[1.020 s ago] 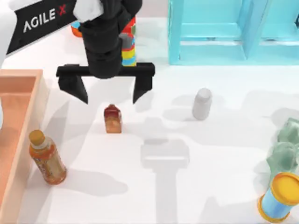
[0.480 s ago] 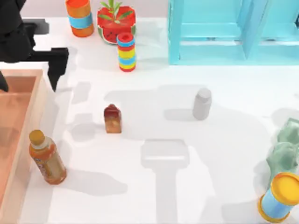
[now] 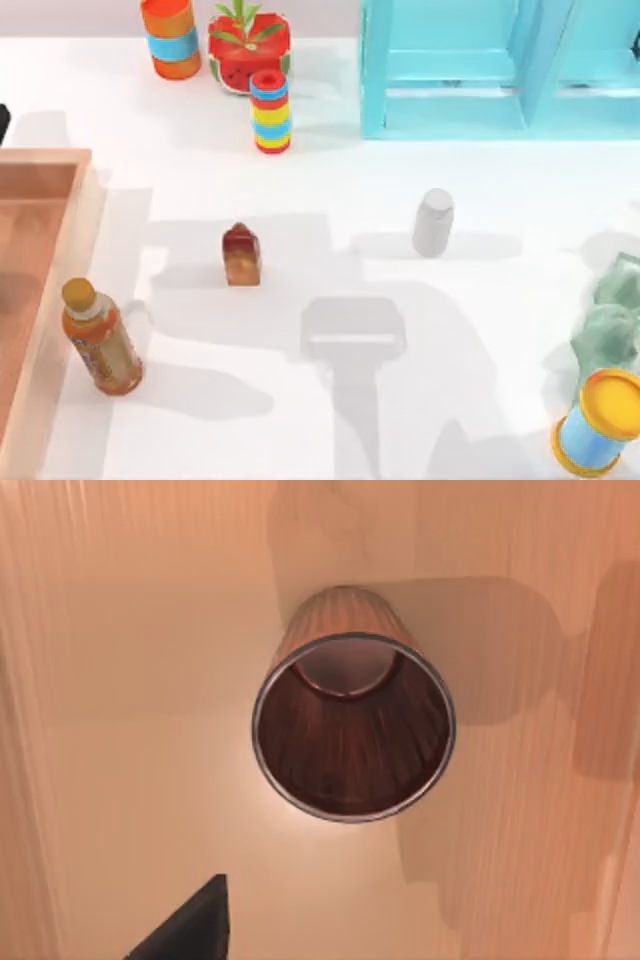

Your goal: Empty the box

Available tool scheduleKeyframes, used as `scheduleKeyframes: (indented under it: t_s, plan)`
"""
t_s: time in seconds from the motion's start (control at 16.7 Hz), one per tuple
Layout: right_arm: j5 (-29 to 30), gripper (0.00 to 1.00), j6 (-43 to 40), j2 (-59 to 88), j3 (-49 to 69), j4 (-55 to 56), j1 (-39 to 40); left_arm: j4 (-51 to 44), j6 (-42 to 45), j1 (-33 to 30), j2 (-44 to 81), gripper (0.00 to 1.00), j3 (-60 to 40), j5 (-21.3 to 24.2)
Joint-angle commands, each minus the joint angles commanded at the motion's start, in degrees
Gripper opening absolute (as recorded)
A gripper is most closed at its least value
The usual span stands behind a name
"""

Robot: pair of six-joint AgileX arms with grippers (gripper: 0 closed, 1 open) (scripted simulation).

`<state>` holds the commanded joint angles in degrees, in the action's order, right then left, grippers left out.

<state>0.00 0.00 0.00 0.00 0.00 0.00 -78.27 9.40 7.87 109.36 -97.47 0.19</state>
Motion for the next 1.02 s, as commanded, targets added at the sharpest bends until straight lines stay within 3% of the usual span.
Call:
scheduleKeyframes:
  t_s: [0.3,0.78,1.02]
  plan:
    - [0.0,1.0,0.0,0.0,0.0,0.0,0.0,1.0,0.4,0.3,0.4,1.0,0.7,0.0]
    - [0.0,1.0,0.0,0.0,0.0,0.0,0.0,18.6,1.6,1.7,3.6,1.0,15.0,-0.1]
    - [0.0,1.0,0.0,0.0,0.0,0.0,0.0,21.7,0.2,0.2,3.4,1.0,18.3,0.0]
